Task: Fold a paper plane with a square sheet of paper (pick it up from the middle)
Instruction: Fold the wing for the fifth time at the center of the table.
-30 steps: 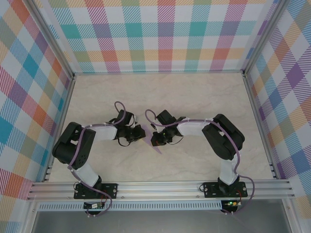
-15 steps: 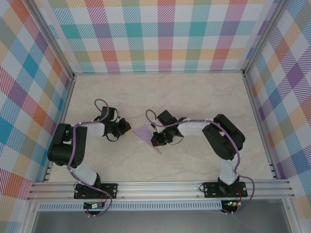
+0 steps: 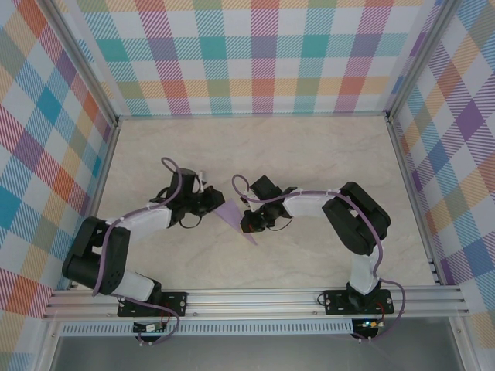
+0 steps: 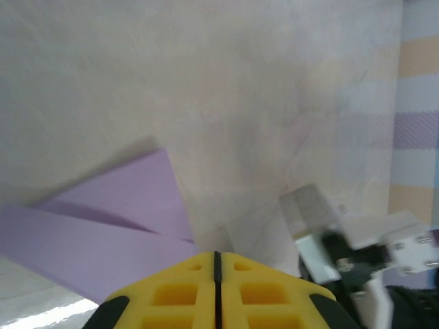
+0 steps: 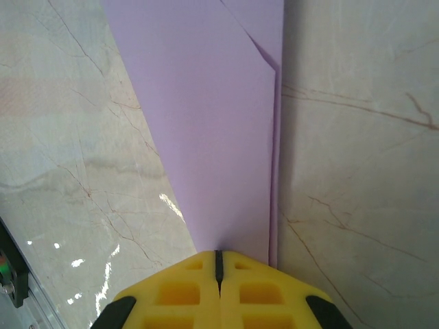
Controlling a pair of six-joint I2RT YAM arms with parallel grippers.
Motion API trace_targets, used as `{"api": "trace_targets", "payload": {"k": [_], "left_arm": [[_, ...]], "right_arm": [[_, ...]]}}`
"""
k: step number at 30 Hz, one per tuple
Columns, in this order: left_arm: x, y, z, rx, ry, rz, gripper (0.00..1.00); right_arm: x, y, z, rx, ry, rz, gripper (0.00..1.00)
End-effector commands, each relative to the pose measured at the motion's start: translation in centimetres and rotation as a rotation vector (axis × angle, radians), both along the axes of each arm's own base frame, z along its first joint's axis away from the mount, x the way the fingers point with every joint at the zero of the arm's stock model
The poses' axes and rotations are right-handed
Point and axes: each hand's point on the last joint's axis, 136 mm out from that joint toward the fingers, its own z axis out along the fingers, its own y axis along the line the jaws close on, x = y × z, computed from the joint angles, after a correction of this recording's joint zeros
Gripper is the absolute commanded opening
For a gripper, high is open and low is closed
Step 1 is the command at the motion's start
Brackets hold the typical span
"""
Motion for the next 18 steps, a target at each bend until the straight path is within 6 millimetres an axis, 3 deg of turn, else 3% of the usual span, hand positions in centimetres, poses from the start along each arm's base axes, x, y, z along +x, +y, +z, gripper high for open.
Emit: {"api": "trace_targets", "payload": {"k": [1,5,9,13,18], "left_arm": [[-1.2,-2.2,-1.8,-0.021,0.048,-0.05,0.05],[-1.6,-2.7,-3.9,-0.007,0.086,-0.069,0.02],[-1.7,-1.8,-6.0,0.048,0.112,-0.057,0.0],[-1.3,0.8,-7.4,0.109,0.112,0.007,0.0],[-0.2,5.4,-8.3,0.136,0.124,0.142,0.0]], "right_arm": [[-4.1,-4.8,-4.7,-0.233,0.151,-0.012,0.0],[-4.1,-4.8,-4.7,-0.229,0.154,-0.02,0.0],[-4.2,-4.8,-4.9,-0.231,0.162,-0.02,0.0],[-4.4,-4.9,-5.0,-0.232,0.167,-0.021,0.0],[-4.5,-5.2,-5.2,-0.239,0.167,-0.028,0.0]]}}
